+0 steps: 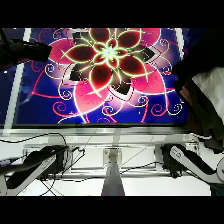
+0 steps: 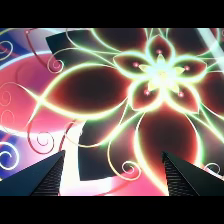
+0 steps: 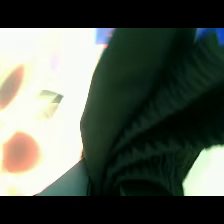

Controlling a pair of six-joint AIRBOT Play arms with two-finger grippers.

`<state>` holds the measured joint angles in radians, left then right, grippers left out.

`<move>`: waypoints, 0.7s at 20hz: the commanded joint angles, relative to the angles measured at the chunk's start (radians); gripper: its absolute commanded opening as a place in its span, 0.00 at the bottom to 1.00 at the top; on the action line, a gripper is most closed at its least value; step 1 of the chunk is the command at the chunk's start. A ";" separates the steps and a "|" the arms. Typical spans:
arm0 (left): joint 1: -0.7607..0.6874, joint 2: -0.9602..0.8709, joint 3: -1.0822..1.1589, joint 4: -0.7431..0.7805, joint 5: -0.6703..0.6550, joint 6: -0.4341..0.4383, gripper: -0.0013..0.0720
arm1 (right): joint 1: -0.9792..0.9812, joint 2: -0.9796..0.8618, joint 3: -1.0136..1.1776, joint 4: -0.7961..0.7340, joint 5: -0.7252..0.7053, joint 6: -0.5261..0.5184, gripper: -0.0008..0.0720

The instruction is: Fold the clothes and pants, and hang the long-sleeved shirts on hangers.

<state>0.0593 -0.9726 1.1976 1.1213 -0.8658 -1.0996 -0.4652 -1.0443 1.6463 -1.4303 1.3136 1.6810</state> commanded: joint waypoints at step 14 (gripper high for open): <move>0.005 0.005 0.000 0.004 -0.003 0.000 0.97 | -0.694 0.033 -0.022 -0.233 0.201 0.088 0.95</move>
<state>0.0631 -0.9688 1.1976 1.1252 -0.8696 -1.0992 -1.1275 -0.9886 1.6272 -1.7050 1.5192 1.7454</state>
